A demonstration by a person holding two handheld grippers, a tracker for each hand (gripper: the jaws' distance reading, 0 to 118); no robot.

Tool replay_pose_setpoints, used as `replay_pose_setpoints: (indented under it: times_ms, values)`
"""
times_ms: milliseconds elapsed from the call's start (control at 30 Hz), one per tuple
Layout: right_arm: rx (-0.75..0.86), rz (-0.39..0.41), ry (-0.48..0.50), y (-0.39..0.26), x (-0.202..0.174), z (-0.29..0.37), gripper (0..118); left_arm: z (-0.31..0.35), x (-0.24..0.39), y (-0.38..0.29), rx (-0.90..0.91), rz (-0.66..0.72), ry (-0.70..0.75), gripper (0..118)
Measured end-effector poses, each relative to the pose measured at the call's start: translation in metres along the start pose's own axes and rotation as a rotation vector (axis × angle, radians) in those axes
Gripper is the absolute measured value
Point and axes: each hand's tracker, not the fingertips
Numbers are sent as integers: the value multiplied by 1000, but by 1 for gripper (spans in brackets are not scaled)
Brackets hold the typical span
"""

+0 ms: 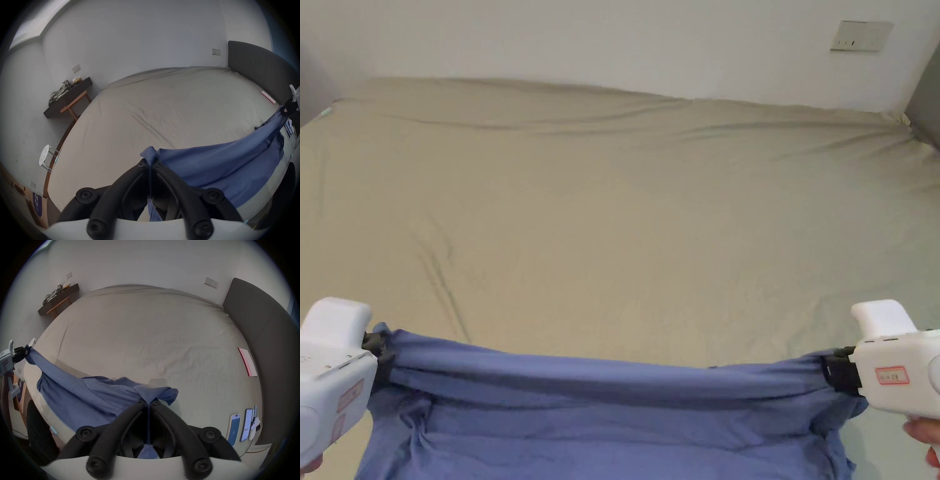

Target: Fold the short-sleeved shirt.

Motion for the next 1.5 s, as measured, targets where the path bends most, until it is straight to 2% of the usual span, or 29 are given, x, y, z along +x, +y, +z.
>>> replay_pose_setpoints:
  times_ms: [133,367,467,800,867,933,967,1000,1033,1100,1167,1333,1500]
  values:
    - [-70,14,15,-37,-7,6,4,7,1,-33,-74,-15,-26,0]
    - [-204,-21,41,-92,-12,-15,4,-7,1,-89,-226,-73,-72,0]
    - [-271,-1,35,-110,-17,-28,4,-16,4,-107,-287,-94,-86,0]
    - [-371,14,25,-124,-24,-63,4,-38,10,-127,-397,-140,-124,0]
    - [-383,26,25,-124,-26,-69,8,-42,11,-126,-406,-143,-128,1]
    - [-384,25,21,-122,-26,-68,19,-41,13,-123,-401,-150,-123,17]
    - [-382,22,23,-119,-26,-64,31,-39,13,-121,-395,-150,-116,37]
    - [-369,13,36,-116,-25,-58,58,-37,12,-118,-383,-147,-95,74]
    - [-339,9,54,-111,-24,-51,84,-33,9,-113,-359,-143,-58,96]
    - [-274,23,1,-99,-22,-36,97,-26,2,-101,-308,-99,-69,104]
    - [-140,27,-61,-77,-20,-9,107,-8,-6,-76,-194,-12,-73,110]
    - [261,-13,-118,-26,-31,74,107,42,-5,-10,110,58,28,110]
    - [640,9,-217,-1,-75,146,107,103,10,43,429,172,18,111]
